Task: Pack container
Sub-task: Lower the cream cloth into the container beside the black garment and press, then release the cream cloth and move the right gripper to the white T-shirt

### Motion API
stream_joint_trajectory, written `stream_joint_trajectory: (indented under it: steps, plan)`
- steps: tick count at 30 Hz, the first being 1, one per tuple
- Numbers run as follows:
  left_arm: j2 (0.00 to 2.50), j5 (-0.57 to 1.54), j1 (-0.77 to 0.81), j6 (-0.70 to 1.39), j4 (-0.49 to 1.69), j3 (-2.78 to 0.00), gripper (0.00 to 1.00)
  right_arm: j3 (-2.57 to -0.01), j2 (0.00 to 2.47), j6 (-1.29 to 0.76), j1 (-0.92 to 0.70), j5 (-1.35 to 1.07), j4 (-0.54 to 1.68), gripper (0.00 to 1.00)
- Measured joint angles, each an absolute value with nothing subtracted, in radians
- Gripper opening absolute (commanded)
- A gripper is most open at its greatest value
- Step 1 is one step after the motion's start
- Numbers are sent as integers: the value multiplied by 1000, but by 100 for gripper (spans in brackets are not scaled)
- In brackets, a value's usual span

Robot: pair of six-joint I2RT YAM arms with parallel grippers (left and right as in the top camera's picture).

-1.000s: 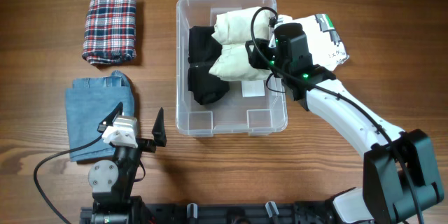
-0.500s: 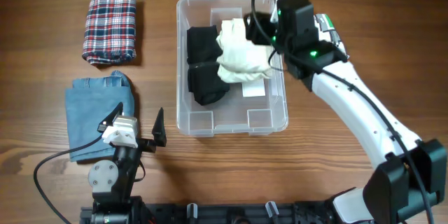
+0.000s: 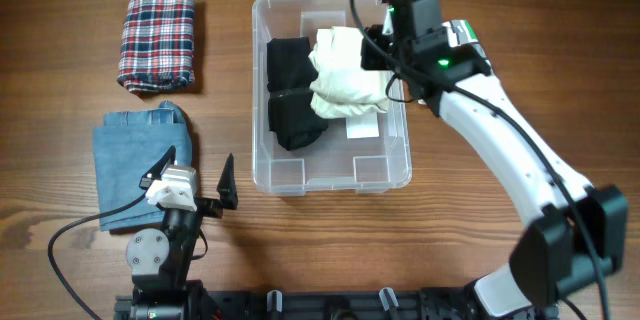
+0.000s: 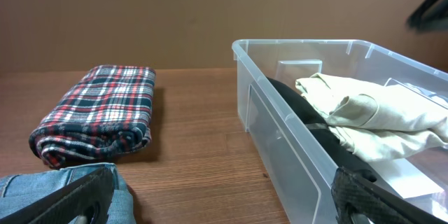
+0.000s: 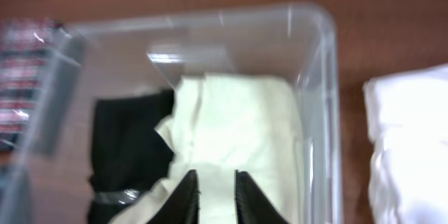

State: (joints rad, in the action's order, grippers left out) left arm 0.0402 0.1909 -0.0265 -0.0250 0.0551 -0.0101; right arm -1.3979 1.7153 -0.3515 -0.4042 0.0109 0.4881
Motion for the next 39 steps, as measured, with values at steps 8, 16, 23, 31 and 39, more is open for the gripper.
stream_joint_trajectory:
  steps: [8,16,23,31,39]
  plan:
    - [40,191,-27,-25,55,-10,100,-1398,1818,-350,-501,13,562,8]
    - [40,191,-27,-25,55,-10,100,-1398,1890,-350,-562,35,580,10]
    - [40,191,-27,-25,55,-10,100,-1409,1979,-362,-564,35,581,17]
    - [40,191,-27,-25,55,-10,100,-1468,1957,-363,-564,51,650,21]
    - [40,191,-27,-25,55,-10,100,-1645,1786,-328,-541,189,754,64]
